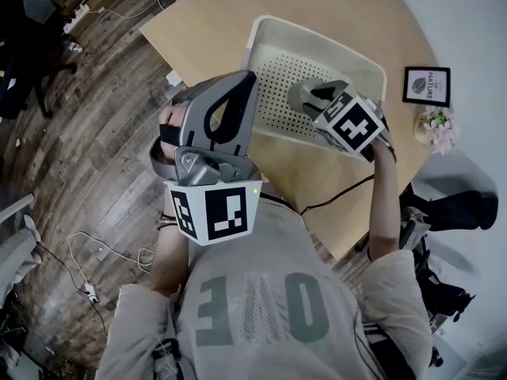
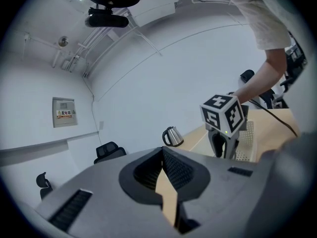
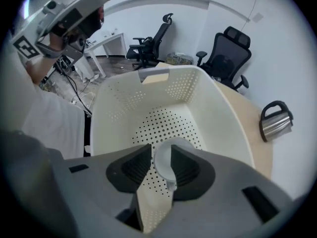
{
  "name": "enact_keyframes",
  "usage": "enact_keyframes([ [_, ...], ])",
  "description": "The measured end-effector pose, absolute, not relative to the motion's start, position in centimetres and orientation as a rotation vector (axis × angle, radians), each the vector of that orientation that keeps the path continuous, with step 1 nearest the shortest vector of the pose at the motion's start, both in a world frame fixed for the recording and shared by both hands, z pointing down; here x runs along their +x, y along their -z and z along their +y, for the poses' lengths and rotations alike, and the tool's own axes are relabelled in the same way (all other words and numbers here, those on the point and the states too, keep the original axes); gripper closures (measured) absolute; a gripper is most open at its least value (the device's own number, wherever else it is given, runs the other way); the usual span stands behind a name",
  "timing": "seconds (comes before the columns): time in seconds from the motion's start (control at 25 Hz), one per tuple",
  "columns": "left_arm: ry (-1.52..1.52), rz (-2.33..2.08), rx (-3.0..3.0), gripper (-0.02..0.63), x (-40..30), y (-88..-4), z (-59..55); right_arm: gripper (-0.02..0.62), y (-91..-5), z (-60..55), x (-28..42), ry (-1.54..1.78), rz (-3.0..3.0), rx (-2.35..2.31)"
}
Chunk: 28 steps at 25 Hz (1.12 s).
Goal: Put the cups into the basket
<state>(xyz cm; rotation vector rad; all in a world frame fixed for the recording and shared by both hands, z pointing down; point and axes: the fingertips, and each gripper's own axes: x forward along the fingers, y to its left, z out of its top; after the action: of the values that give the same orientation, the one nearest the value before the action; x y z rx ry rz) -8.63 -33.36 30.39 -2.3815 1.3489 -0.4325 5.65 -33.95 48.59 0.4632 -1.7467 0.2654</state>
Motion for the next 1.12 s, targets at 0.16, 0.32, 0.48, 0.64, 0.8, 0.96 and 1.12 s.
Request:
enact_keyframes([
  [0.16, 0.41, 1.309, -2.366, 0.597, -8.0, -29.3, -32.5, 0.477, -44.5, -33.5, 5.5, -0.187, -1.817, 0.544],
  [0.32, 0.378, 1.271, -2.351, 0.597, -6.9, -27.9, -31.7, 0.563, -39.9, -33.4, 5.8, -0.077, -1.927, 0.715],
  [0.48, 0.348, 1.241, -2.323, 0.597, -5.7, -26.2, -30.9, 0.597, -35.4, -33.3, 6.7, 0.075, -2.02, 0.985],
  [0.64, 0.318, 1.217, -2.307, 0.597, -4.4, -24.9, -30.3, 0.597, -31.3, -32.3, 8.1, 0.178, -2.084, 1.323],
  [0.8, 0.281, 1.189, -2.312, 0.597, -3.1, -23.6, -29.5, 0.597, -28.5, -30.4, 9.5, 0.266, -2.073, 1.584],
  [0.96, 0.285, 1.141, -2.297, 0.597, -1.5, -23.2, -28.4, 0.597, -27.6, -28.5, 10.1, 0.291, -2.103, 1.754],
  [1.12, 0.332, 1.136, -2.279, 0.597, -1.4, -23.0, -28.1, 0.597, -27.4, -27.6, 11.2, 0.365, -2.026, 1.844],
])
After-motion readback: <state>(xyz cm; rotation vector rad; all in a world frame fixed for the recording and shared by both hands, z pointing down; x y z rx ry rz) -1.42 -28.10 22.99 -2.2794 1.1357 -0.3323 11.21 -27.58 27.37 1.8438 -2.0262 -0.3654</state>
